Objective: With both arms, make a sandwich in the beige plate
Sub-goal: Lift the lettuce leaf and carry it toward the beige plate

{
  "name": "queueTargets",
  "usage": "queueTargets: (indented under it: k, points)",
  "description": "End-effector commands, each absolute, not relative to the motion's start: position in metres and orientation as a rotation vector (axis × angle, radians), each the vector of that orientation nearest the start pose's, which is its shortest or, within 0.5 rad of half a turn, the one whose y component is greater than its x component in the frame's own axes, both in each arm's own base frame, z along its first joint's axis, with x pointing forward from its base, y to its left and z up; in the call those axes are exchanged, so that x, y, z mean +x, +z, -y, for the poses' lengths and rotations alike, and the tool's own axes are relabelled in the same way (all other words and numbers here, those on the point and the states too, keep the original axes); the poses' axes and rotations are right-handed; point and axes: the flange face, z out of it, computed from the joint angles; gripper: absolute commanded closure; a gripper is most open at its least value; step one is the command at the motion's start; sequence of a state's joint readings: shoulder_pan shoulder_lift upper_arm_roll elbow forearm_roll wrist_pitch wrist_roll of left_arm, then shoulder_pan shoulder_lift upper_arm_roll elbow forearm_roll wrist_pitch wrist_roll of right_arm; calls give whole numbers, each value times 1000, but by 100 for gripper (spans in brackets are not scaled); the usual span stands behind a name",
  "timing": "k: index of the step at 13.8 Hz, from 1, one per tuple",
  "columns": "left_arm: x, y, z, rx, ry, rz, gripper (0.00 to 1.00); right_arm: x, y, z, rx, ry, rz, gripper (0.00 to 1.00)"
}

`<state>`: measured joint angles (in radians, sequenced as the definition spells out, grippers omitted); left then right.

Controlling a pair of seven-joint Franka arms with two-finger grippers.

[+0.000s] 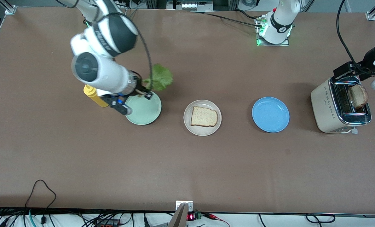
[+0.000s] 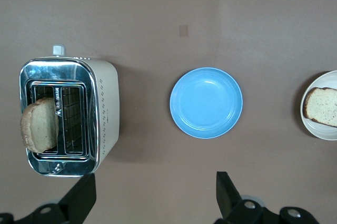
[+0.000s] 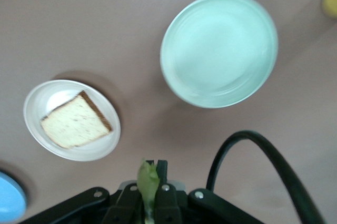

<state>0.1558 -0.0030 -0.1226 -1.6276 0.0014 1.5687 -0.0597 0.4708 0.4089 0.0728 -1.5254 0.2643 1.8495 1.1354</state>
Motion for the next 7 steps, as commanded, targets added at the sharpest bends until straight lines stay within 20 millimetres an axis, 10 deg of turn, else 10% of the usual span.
queueTargets:
  k: [1, 7]
  points:
    - [549, 606, -19, -3142, 89, 135, 0, 564, 394, -403, -2714, 366, -1197, 100]
    - [550, 605, -12, -3142, 90, 138, 0, 565, 319, -461, -2452, 291, -1435, 100]
